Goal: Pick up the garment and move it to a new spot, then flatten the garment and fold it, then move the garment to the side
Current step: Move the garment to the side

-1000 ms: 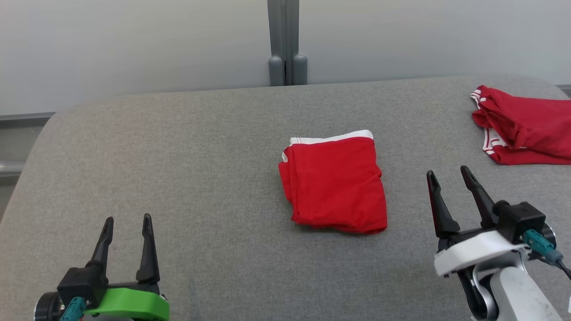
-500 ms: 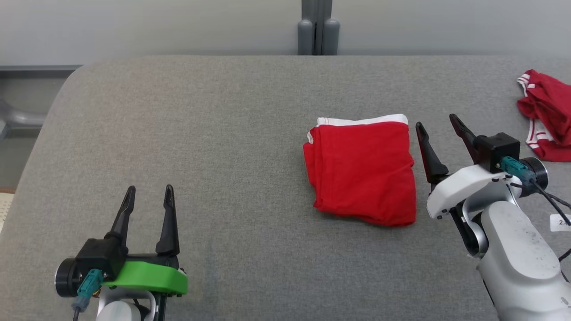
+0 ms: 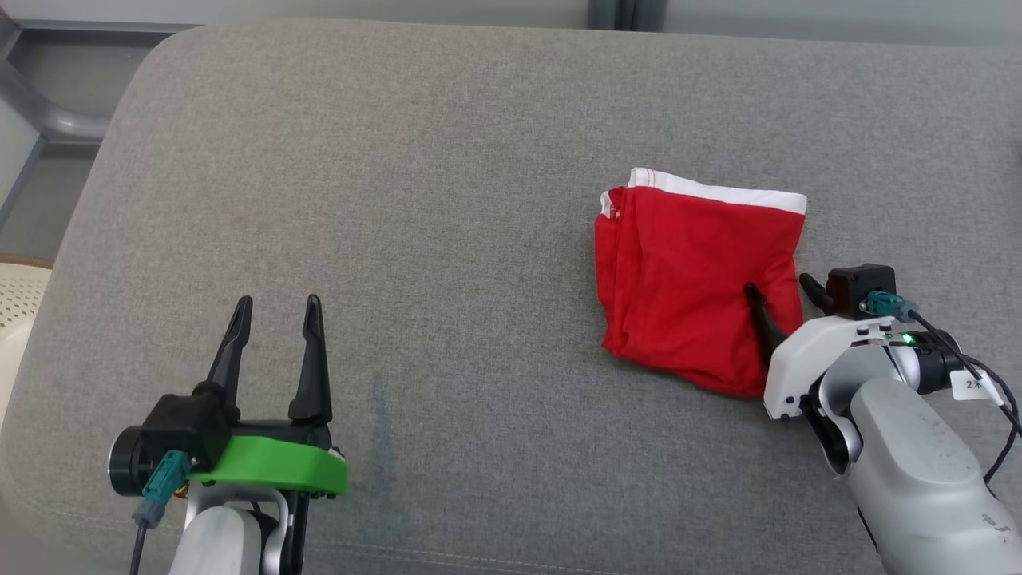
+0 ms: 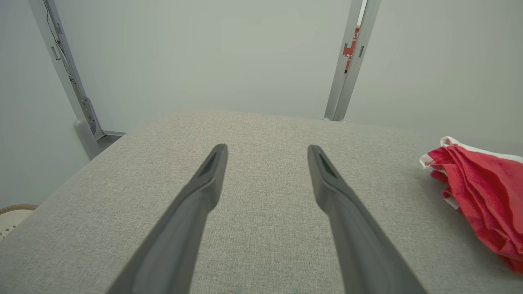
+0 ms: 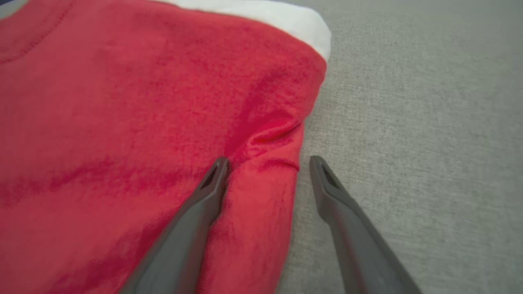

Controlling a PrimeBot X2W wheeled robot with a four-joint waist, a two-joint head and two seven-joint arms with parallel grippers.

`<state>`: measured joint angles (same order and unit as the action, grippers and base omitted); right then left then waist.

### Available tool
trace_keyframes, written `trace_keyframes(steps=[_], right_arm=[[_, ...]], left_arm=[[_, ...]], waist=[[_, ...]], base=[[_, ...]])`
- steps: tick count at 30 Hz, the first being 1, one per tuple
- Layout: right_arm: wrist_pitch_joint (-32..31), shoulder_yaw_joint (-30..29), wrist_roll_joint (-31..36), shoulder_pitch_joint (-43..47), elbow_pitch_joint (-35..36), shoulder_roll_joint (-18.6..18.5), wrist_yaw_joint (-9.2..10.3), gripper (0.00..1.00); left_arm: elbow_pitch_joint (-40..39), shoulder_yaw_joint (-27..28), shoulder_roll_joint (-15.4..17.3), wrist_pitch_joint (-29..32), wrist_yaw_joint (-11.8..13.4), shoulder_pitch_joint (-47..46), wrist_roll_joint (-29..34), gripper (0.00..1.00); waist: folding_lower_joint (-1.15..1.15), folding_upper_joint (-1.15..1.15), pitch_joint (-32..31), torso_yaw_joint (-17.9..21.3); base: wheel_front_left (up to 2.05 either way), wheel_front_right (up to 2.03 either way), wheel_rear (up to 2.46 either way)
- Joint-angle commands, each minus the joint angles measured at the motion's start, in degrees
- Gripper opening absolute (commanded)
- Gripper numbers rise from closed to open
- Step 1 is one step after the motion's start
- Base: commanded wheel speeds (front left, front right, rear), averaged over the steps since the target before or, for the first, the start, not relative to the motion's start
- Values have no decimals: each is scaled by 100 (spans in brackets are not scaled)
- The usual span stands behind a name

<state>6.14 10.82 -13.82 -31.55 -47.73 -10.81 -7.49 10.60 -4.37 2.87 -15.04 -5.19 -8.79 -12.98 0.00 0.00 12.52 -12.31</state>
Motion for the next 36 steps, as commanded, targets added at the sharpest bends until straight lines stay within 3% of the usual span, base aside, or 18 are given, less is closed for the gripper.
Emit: trace_keyframes(steps=[1,5,6,7,8,16,26,31,36], right_arm=[[-1,23,-34,-48,-140,13,3,100],[-215,171,-327,103,-471,205,2,100],[-226,227,-396,117,-491,246,1,55],[-182,296,-492,122,-469,278,0,20],[-157,345,-551,111,-453,276,0,0],[-300,778,-712,-621,-243,-264,15,0],[-890,1570,-883,-1823,376,-1438,8,0],[-1099,1907,-1100,-2352,889,-2144,8,0],[-1361,1834,-1392,-2873,1441,-2845,8,0]], left_arm=[[-17,-15,9,-16,28,-96,-4,100],[-3,-24,9,-15,59,-110,-28,100],[-1,-18,9,-16,64,-108,-34,100],[-3,-13,9,-16,72,-105,-42,100],[-1,-18,9,-15,73,-110,-42,100],[-95,-52,9,-15,73,-309,-15,100],[-250,-35,8,-15,6,-706,151,100],[-389,48,28,-16,-46,-875,319,100],[-619,144,249,-15,-110,-1066,540,100]], waist=[[0,0,125,-70],[0,0,173,-44],[0,0,179,-29],[0,0,191,-7],[0,0,198,6],[0,0,505,185],[0,0,1341,634],[0,0,1784,1047],[0,0,2286,1617]], base=[[0,0,0],[0,0,0],[0,0,0],[0,0,0],[0,0,0],[0,0,0],[0,0,0],[0,0,0],[0,0,0]])
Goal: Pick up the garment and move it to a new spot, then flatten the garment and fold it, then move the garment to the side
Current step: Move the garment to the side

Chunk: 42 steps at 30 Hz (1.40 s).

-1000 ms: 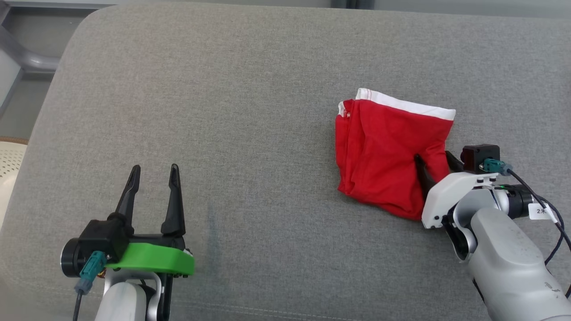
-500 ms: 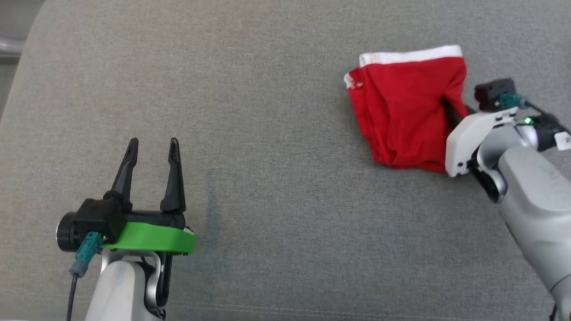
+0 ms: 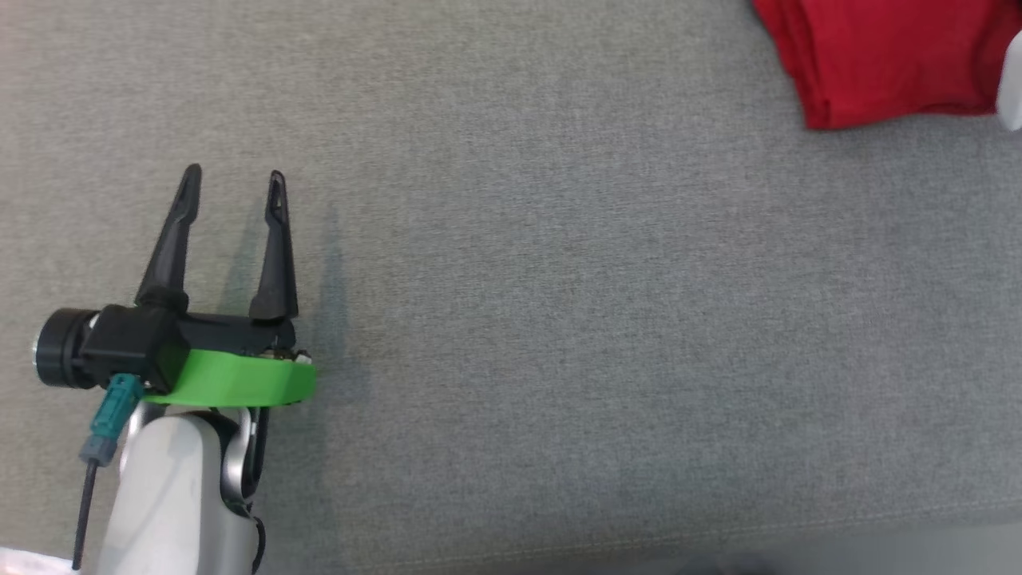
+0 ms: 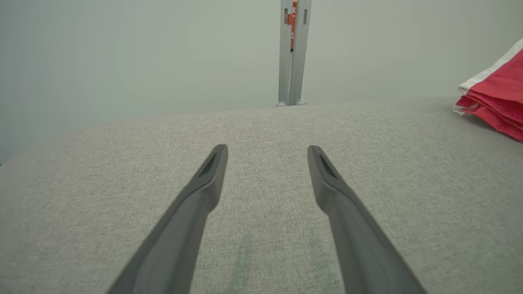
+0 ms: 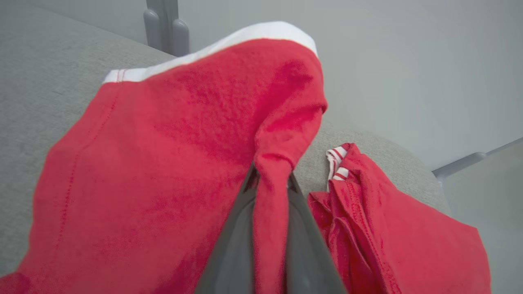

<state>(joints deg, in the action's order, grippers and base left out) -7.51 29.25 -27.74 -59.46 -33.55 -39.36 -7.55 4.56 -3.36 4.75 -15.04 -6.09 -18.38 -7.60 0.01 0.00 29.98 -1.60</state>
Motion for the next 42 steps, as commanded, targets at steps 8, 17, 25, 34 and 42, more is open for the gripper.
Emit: trace_keyframes(steps=[8,17,25,34,42], right_arm=[[-246,-447,-261,-428,378,-717,15,0],[-206,-687,-425,-661,-10,-987,15,0],[28,-578,-90,-1302,-890,-740,15,0],[518,-539,634,-1957,-1959,-576,15,100],[1314,-604,752,-2138,-2303,-150,15,100]], left_arm=[[-348,87,396,-16,-57,-223,189,100],[-711,69,586,30,-55,-91,228,100],[-856,-10,650,158,-51,-160,215,100],[-888,-80,608,118,14,-167,186,100],[-690,-51,565,40,71,-6,93,100]], waist=[[-1,0,957,1093],[-1,0,1117,1400],[-1,0,1292,1322],[-1,0,1268,1201],[-1,0,849,1178]], base=[[0,0,0],[0,0,0],[0,0,0],[0,0,0],[0,0,0]])
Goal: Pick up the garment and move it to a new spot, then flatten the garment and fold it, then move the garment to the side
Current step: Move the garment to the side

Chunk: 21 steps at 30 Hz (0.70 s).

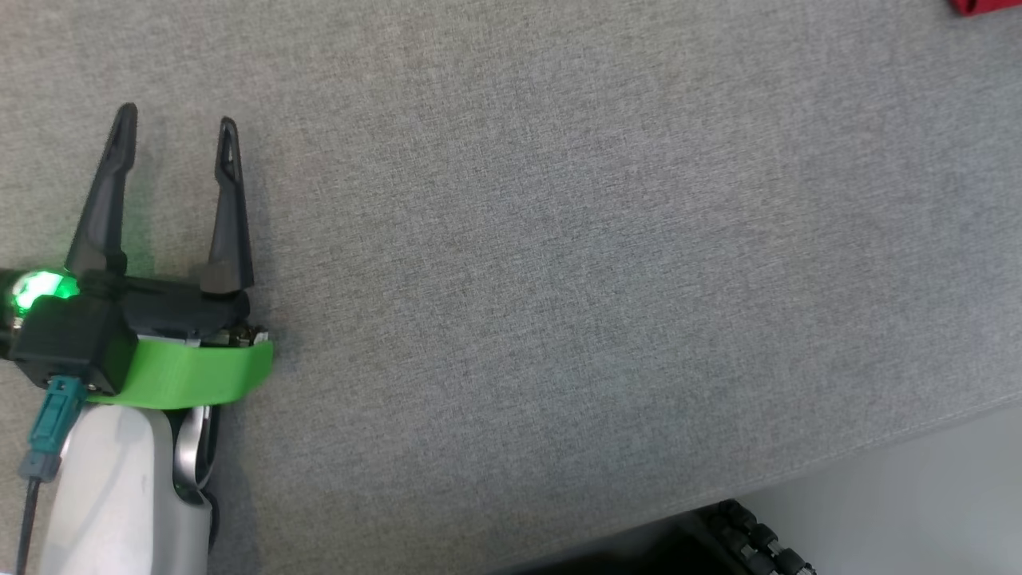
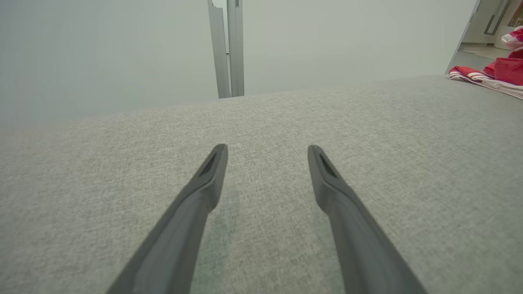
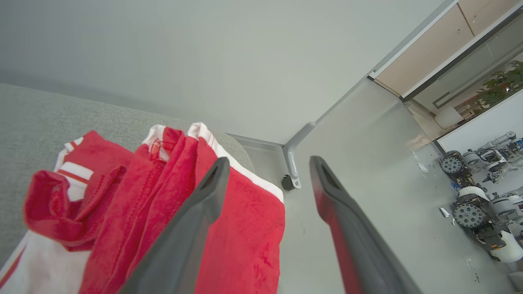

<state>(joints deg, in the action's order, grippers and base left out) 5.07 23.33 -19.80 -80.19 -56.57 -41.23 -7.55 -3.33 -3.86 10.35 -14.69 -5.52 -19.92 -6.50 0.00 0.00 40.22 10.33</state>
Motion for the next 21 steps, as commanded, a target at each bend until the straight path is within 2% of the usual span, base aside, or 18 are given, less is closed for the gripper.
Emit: trace_keyframes(steps=[1,12,21], right_arm=[[190,-51,-108,-54,-6,136,15,100],[823,338,-734,608,400,926,14,100],[980,617,-1095,1659,968,1293,14,100]], left_arm=[[158,3,-8,-8,28,194,-34,100],[388,199,-178,-50,147,704,-212,100],[495,330,-324,-47,145,1162,-269,100]], waist=[[0,0,-293,-30],[0,0,-1502,-341],[0,0,-2317,-629]], base=[[0,0,0],[0,0,0],[0,0,0]])
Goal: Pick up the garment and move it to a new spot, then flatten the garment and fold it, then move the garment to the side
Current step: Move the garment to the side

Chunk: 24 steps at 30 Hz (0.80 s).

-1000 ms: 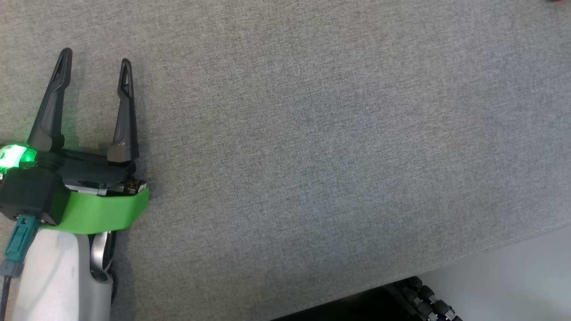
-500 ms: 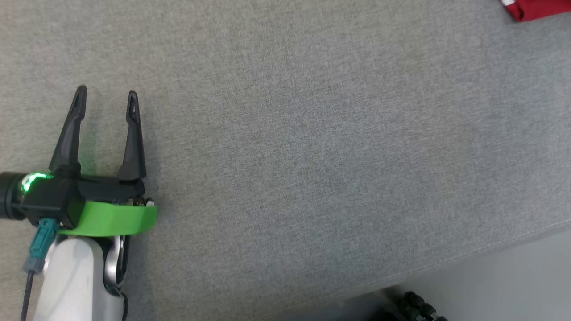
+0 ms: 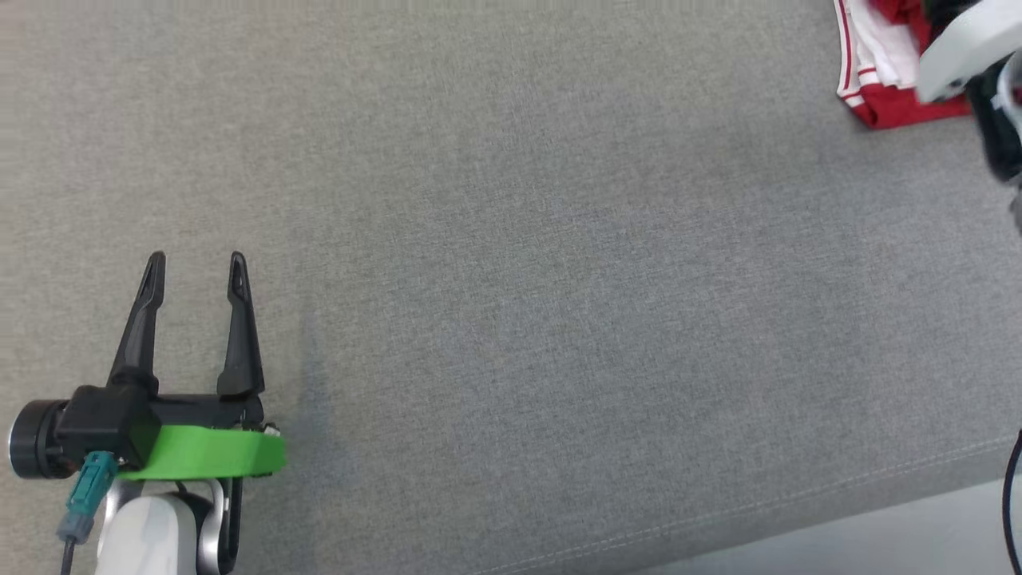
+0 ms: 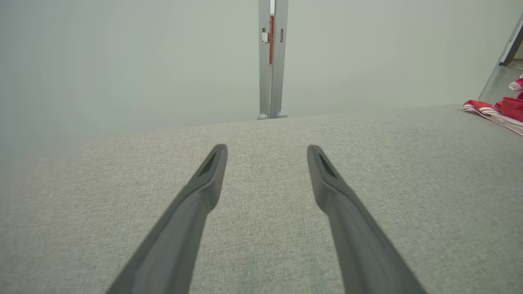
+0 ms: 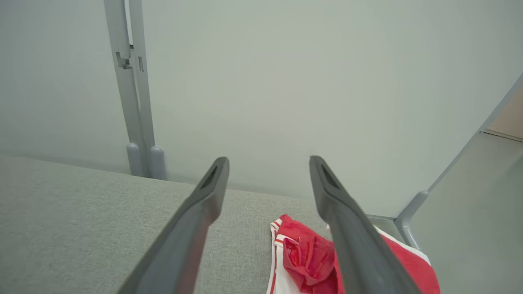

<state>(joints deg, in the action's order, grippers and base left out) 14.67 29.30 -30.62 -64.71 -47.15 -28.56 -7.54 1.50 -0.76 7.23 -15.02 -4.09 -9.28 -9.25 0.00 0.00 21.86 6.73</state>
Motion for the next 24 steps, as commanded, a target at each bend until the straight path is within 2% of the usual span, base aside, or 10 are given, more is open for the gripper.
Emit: trace_keyframes(steps=[1,6,12,24], right_arm=[[32,30,-39,258,95,77,13,100],[57,100,-50,939,405,366,13,100],[52,-79,84,1752,962,668,13,100],[49,-830,648,3564,2162,1311,13,100]], left_arm=[[33,41,-23,-15,4,150,0,100],[117,172,-76,-15,14,385,-51,100],[214,277,-156,-15,14,598,-82,100],[406,427,-237,-16,-49,874,-102,100]], waist=[[0,0,-571,-290],[0,0,-898,-331],[0,0,-1213,-415],[0,0,-1675,-507]], base=[[0,0,0],[0,0,0],[0,0,0],[0,0,0]])
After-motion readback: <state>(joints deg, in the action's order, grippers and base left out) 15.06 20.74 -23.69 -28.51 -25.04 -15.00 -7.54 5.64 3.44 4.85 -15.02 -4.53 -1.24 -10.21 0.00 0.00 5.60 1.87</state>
